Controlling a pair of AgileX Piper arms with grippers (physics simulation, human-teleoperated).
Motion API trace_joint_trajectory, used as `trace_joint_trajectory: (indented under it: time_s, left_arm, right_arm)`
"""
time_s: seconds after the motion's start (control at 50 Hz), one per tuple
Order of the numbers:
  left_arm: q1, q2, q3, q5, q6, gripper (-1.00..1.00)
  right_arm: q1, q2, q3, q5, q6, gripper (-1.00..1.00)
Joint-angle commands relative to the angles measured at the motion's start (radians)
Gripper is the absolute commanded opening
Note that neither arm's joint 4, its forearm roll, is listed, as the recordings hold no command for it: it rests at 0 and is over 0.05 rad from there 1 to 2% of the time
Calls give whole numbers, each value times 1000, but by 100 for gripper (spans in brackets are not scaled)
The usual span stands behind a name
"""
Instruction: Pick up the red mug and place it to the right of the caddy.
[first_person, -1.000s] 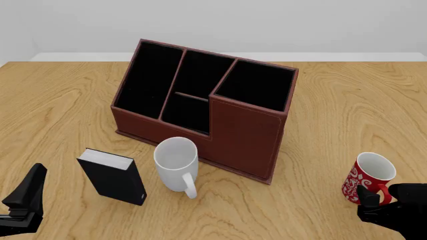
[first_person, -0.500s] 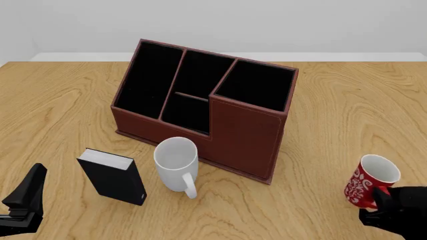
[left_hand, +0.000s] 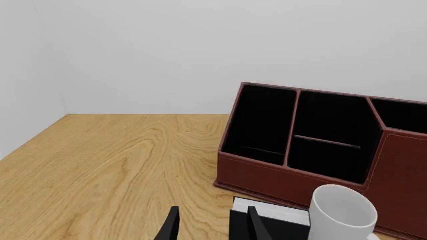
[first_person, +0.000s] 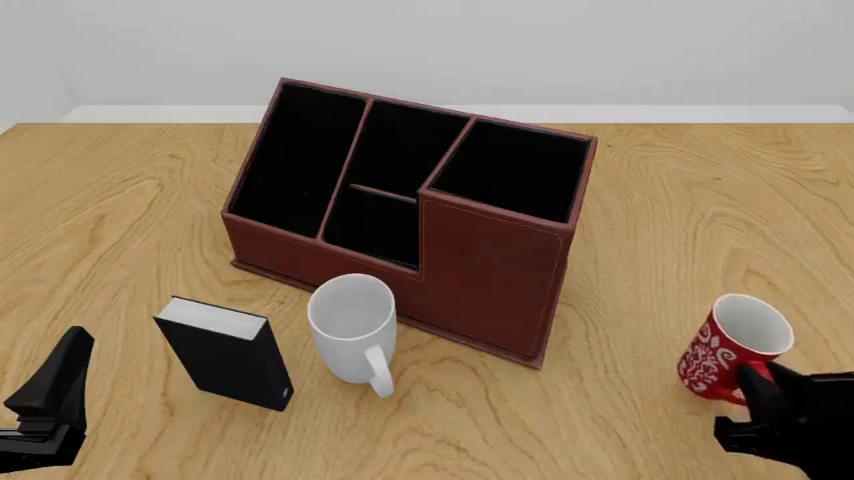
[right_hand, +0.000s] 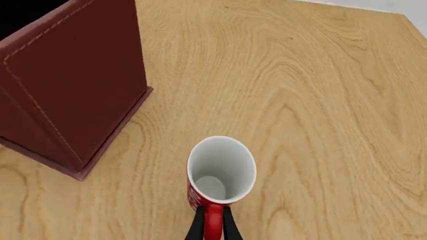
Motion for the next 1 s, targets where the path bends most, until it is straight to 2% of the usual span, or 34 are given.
trace_joint_trajectory:
  time_s: [0.02,0.42,0.74,1.0]
  left_arm:
    - [0,0,0,0,0,100]
    - [0,0,0,0,0,100]
    - [0,0,0,0,0,100]
    - [0,0,0,0,0,100]
  right_arm:
    - [68,62,-51,-71,16,-100]
    - [155,349,-145,-279,15,-100]
    - [216,461,-195,-344,25,-100]
    - [238,511,-179,-397,43,-100]
